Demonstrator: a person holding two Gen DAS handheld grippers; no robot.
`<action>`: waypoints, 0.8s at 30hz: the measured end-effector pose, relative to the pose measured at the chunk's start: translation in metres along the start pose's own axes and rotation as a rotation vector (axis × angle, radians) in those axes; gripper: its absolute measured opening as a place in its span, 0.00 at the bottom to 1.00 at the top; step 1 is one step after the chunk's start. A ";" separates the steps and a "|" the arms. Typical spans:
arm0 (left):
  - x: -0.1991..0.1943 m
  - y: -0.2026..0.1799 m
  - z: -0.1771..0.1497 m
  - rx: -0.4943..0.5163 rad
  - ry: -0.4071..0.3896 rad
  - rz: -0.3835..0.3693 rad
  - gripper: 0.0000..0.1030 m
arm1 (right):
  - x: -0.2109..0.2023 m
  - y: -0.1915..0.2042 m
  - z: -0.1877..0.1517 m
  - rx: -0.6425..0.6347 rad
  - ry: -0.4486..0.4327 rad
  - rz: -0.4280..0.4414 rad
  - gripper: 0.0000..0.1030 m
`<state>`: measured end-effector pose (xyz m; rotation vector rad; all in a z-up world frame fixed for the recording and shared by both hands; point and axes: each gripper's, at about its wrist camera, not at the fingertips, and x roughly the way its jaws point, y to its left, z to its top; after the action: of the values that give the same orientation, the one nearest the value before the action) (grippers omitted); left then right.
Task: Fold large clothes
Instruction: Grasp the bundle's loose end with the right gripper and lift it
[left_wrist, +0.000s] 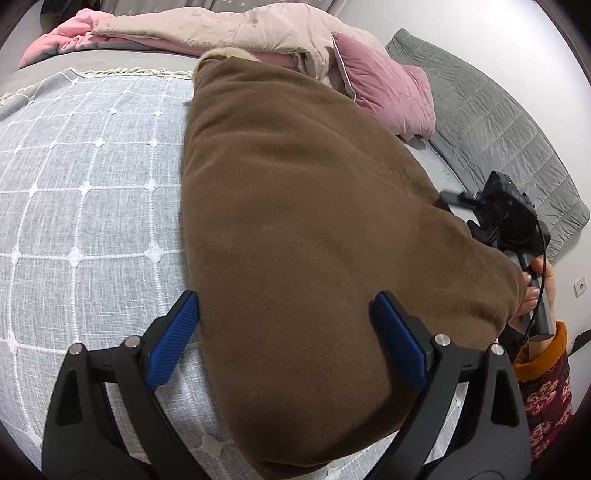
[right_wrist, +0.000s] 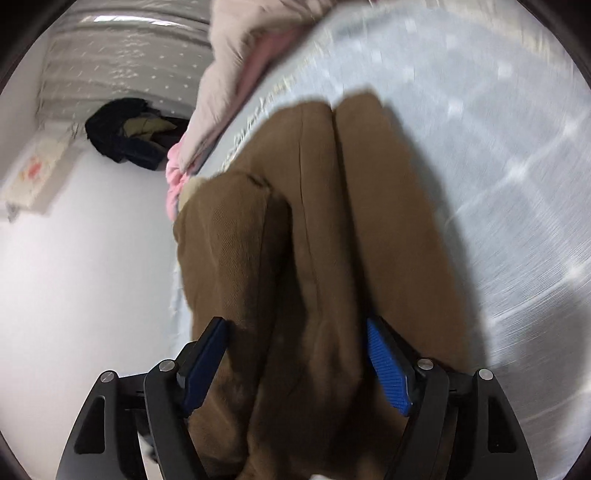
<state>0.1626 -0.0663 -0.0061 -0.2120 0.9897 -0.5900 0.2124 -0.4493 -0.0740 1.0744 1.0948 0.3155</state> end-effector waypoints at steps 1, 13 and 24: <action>0.000 0.000 0.001 -0.003 0.006 0.001 0.92 | 0.003 0.003 -0.001 0.010 0.011 0.059 0.76; -0.003 0.002 0.009 -0.056 -0.011 0.012 0.91 | 0.014 0.062 -0.006 -0.139 -0.056 -0.132 0.21; -0.008 -0.030 0.036 0.039 -0.039 -0.008 0.92 | -0.096 0.050 -0.005 -0.331 -0.273 -0.108 0.26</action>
<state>0.1785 -0.0900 0.0315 -0.1920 0.9395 -0.6104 0.1769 -0.4870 0.0212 0.7357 0.8185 0.2449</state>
